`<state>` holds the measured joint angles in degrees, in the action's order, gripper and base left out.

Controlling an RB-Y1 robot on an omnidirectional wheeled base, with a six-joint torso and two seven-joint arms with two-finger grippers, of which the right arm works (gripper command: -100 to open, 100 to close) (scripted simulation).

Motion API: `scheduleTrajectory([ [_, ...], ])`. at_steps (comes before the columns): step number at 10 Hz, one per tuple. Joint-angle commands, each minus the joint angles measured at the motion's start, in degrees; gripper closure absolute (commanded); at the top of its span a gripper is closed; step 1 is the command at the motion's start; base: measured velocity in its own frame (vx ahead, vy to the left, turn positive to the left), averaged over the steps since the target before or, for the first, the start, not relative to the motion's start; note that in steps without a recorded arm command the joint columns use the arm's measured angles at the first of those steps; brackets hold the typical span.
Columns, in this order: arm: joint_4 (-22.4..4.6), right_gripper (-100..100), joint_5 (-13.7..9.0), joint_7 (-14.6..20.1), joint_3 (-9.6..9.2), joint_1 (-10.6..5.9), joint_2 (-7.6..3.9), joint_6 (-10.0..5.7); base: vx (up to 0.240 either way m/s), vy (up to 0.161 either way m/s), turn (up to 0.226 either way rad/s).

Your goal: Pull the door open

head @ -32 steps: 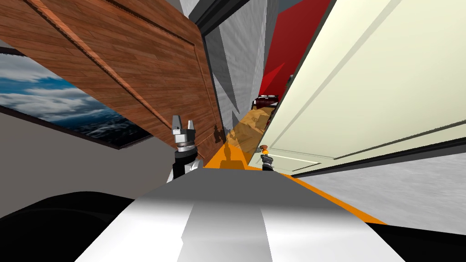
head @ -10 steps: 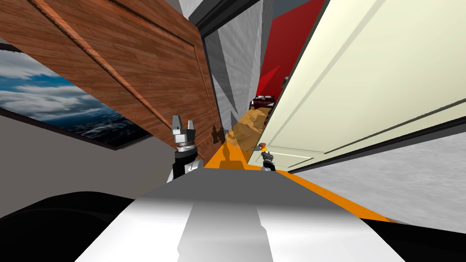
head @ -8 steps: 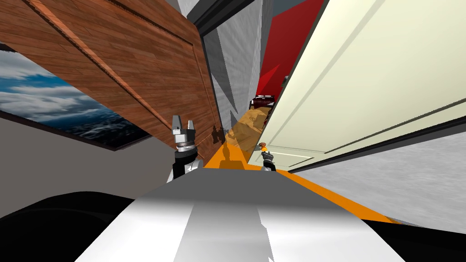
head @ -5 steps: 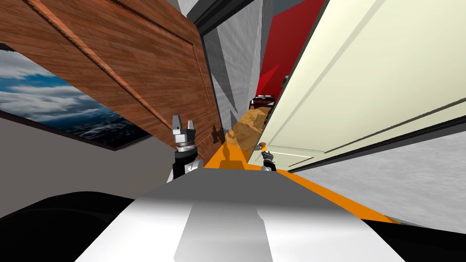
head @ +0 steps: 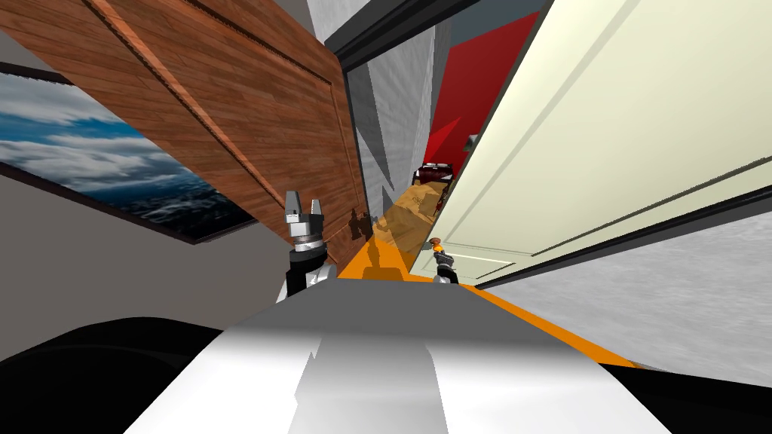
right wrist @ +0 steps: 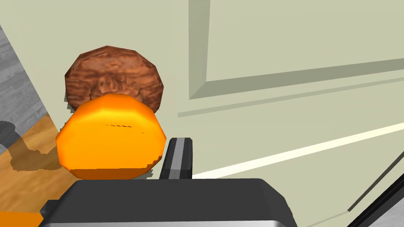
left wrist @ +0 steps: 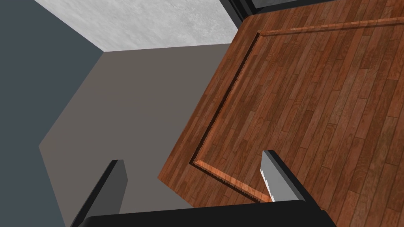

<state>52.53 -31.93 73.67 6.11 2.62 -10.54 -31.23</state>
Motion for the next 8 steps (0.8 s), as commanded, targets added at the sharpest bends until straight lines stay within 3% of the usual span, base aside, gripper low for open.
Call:
scheduleTrajectory([
  [1, 0.24, 100, 0.1, 0.0, -0.28, -0.23, 0.21, -0.15, 0.0, 0.0, 0.0],
  [2, 0.24, 100, 0.1, 0.0, -0.28, -0.23, 0.21, -0.15, 0.0, 0.0, 0.0],
  [3, 0.19, -100, 0.74, 1.22, -1.66, 0.9, -0.08, -2.21, -0.125, -0.052, 0.147],
  [8, 0.54, -100, 2.32, 3.84, -5.13, 2.82, -0.35, -6.9, -0.15, -0.061, 0.107],
])
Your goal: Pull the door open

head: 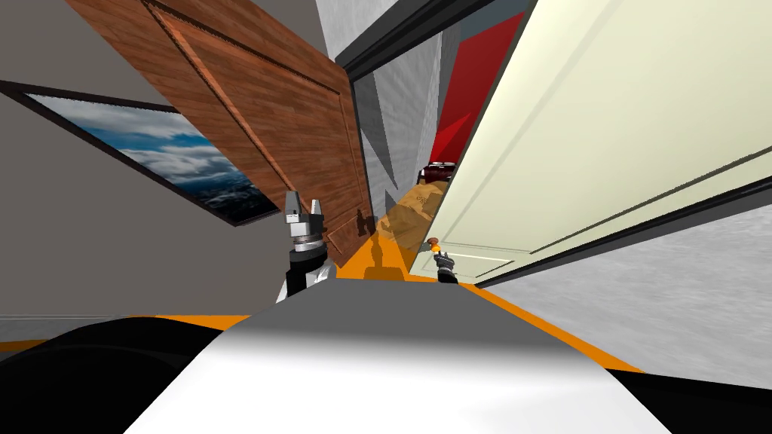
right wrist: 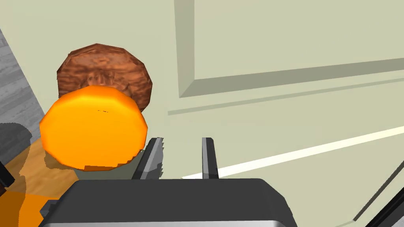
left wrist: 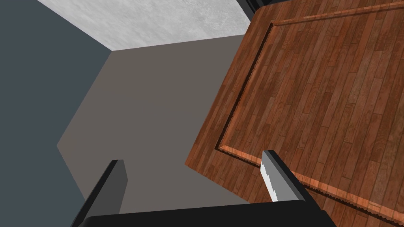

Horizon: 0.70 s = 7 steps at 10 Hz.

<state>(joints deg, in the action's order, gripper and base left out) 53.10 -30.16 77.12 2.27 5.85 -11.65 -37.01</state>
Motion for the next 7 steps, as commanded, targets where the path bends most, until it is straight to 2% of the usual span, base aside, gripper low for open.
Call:
scheduleTrajectory([
  [1, 0.02, -100, 0.83, 0.86, -1.93, -0.06, 0.7, -1.96, -0.108, -0.045, 0.106],
  [7, 0.35, -100, 2.28, 3.29, -5.14, 1.72, 0.45, -6.29, -0.092, -0.036, 0.084],
])
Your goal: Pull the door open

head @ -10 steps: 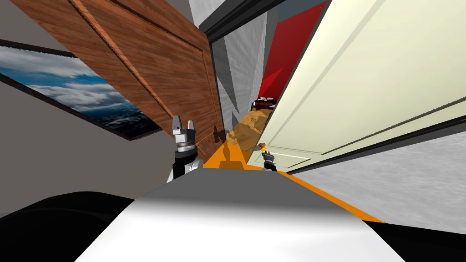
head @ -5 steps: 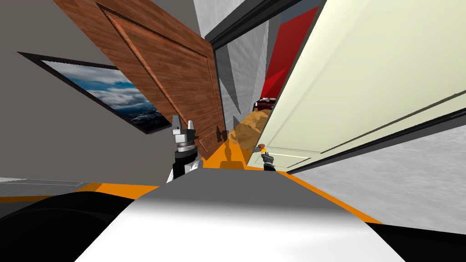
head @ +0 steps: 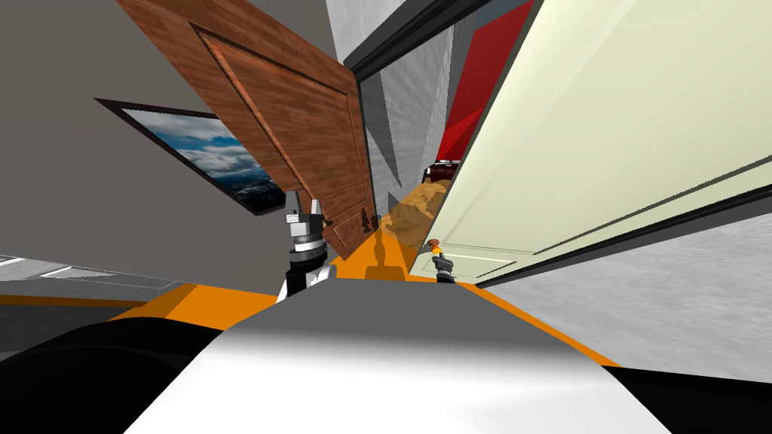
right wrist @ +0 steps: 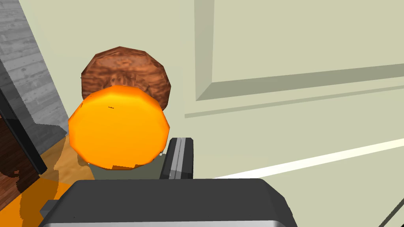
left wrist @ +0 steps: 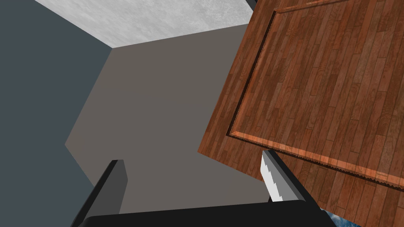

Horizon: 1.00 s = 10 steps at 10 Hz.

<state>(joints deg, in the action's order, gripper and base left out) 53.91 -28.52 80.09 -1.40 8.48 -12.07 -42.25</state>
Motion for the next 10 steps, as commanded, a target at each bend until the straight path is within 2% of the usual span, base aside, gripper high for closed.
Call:
scheduleTrajectory([
  [1, -0.42, -100, 0.8, 0.59, -1.82, -0.72, 0.85, -1.52, -0.09, -0.036, 0.052],
  [3, -0.37, -100, 1.03, 0.96, -2.31, -0.45, 0.81, -2.19, -0.062, -0.011, 0.023],
  [6, -0.36, -100, 1.08, 1.05, -2.44, -0.38, 0.8, -2.35, -0.018, -0.01, 0.012],
  [7, -1.2, -100, 0.55, 1.1, -1.18, 0.3, 0.01, -2.48, 0.006, -0.028, -0.046],
  [8, -0.45, -100, -0.11, 0.97, -0.43, -0.1, -0.53, -0.22, 0.017, 0.006, -0.079],
  [10, 0.34, -100, -0.67, 1.01, 0.06, -0.85, -0.94, 1.93, 0.03, 0.052, -0.043],
])
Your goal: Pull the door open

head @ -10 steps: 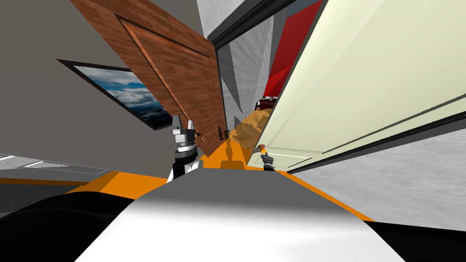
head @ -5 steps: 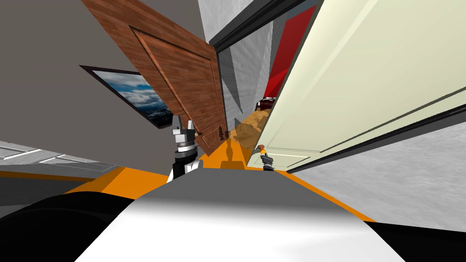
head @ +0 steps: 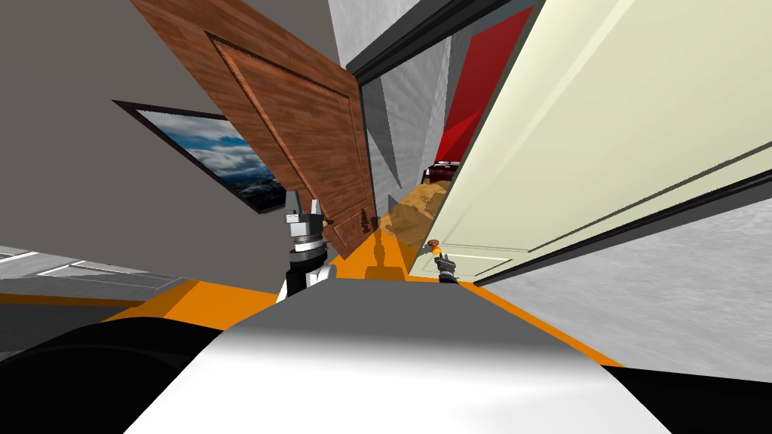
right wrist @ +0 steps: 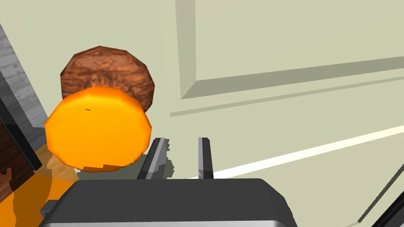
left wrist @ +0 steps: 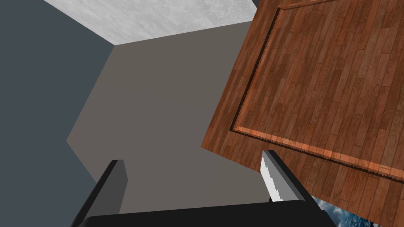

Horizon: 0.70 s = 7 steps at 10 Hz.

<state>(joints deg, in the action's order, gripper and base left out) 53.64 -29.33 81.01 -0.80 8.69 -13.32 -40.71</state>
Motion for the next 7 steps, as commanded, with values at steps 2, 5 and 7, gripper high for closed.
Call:
scheduleTrajectory([
  [2, 1.1, -100, -0.22, 0.12, -0.23, -1.52, 0.06, 1.72, 0.024, 0.045, -0.001],
  [5, 0.51, 100, -0.49, 0.05, 0.47, -0.8, -0.34, 1.91, 0.006, -0.008, -0.003],
  [7, 0.51, 100, -0.49, 0.05, 0.47, -0.8, -0.34, 1.91, -0.004, 0.001, -0.007],
])
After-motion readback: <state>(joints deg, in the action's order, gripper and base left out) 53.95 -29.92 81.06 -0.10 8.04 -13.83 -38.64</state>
